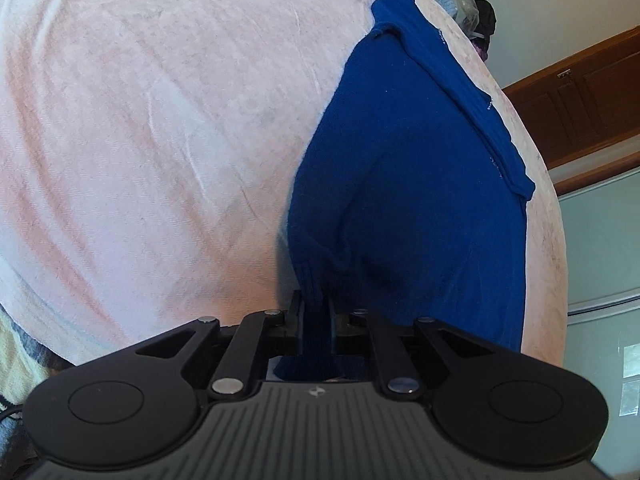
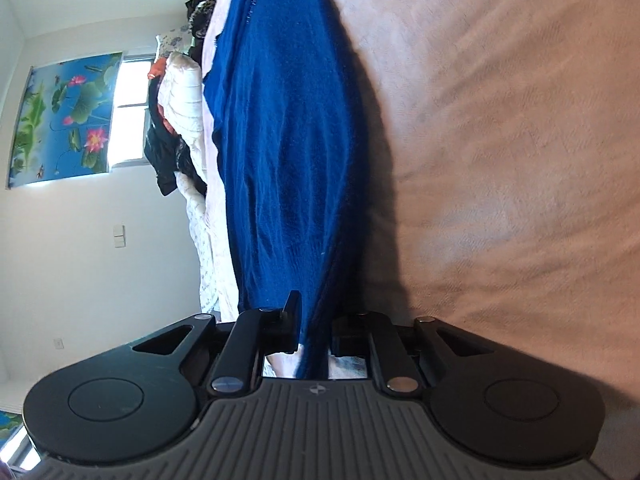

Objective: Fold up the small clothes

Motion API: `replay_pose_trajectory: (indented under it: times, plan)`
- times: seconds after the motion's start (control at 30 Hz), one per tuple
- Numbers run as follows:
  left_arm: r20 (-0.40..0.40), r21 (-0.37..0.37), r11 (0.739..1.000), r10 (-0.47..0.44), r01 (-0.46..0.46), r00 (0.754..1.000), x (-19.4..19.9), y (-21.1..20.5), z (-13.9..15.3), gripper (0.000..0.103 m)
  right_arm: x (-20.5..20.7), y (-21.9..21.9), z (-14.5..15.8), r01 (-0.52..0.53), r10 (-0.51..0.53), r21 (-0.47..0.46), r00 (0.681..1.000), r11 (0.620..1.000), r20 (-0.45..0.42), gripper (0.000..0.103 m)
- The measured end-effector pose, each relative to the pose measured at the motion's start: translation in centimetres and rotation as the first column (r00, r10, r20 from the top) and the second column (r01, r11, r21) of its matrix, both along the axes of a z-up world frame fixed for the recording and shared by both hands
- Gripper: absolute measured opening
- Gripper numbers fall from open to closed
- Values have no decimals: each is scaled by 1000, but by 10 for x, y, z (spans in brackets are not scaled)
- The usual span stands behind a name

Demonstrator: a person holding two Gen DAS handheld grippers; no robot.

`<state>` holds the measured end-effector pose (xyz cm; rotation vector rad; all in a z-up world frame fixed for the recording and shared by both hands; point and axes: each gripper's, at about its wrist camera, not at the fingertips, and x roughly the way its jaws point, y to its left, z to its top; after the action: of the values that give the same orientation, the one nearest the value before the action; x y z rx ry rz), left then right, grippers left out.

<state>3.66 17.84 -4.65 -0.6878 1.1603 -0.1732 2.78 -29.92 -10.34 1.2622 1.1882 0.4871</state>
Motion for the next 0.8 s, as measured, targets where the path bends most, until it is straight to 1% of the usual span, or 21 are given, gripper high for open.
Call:
replay_pose_trajectory:
  times: [0.03,0.07,0.1,0.13,0.17,0.2,0.23,0.3,0.37,0.43,0.5,0.57,0.63,0.73,0.8]
  plan:
    - [1,-20,1000,-12,12,1000,2,0,1,31,1,-1,-1,2,-2,13,1000,1000,-11,21]
    - [8,-33,999,-28,28,1000,4,-1,2,35,1,-2,-2,9,-8,25,1000,1000,-21,21]
    - [12,-22,999,-41,42,999,6,-3,3,35,2,-2,-3,19,-18,34,999,999,-29,21]
    - [15,-5,999,-51,51,999,7,-7,4,33,2,-2,-3,24,-23,39,999,999,-28,20]
    - [21,13,998,-55,55,998,7,-9,4,26,2,-1,-2,20,-20,27,1000,999,-24,14]
    - [12,33,998,-62,61,998,9,-12,2,6,3,1,1,13,-13,-2,1000,1000,-15,11]
    - [0,36,998,-58,58,998,10,-12,0,6,4,4,4,8,-8,-16,1000,1000,-3,11]
    - [-4,34,998,-55,55,998,11,-12,2,5,7,5,11,9,-9,-15,1000,1000,19,11]
    - [6,36,998,-59,58,998,12,-12,10,5,10,4,21,13,-14,15,999,1000,53,11]
    - [23,-8,999,-48,48,999,15,-8,21,5,18,0,33,29,-35,62,995,998,92,11]
    - [57,-70,997,-23,27,998,25,-2,36,5,31,-5,48,45,-59,107,990,993,131,11]
    - [102,-135,991,9,5,995,40,5,53,5,49,-13,63,54,-80,145,981,988,179,11]
    - [161,-184,983,34,-4,986,63,9,71,5,74,-22,78,72,-113,179,966,981,233,11]
    - [220,-212,977,40,8,975,106,6,94,5,117,-37,95,92,-150,201,943,975,298,11]
    - [268,-201,979,29,27,963,137,-1,108,5,151,-44,103,103,-171,212,929,972,329,11]
